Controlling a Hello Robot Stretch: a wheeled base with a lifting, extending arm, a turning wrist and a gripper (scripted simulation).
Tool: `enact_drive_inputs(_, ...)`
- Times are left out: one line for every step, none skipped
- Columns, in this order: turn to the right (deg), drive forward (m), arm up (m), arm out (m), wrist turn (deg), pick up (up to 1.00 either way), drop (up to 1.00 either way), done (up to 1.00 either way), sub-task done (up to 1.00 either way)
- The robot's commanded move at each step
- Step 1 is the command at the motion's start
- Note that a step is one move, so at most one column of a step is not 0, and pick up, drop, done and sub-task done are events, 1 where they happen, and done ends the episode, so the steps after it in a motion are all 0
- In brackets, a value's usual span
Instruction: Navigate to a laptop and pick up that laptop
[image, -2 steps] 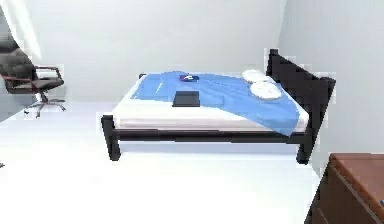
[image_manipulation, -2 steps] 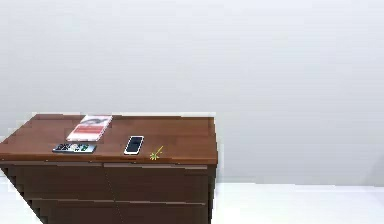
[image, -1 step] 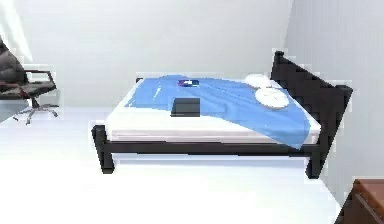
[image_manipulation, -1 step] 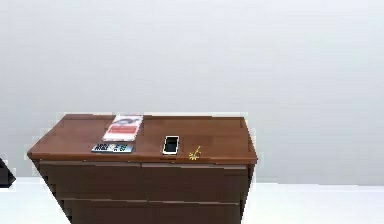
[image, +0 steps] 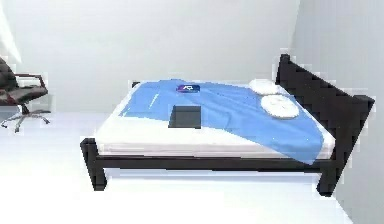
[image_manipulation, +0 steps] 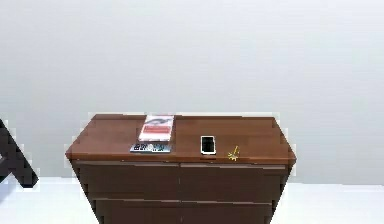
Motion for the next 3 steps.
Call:
enact_drive_inputs(12.0,0.0,0.0,0.0,0.0,0.0,0.0,0.0,0.0)
enact_drive_inputs(0.0,0.75,0.0,0.0,0.0,0.0,0.0,0.0,0.0)
enact_drive_inputs(-45.0,0.0,0.0,0.0,0.0,0.0,0.0,0.0,0.0)
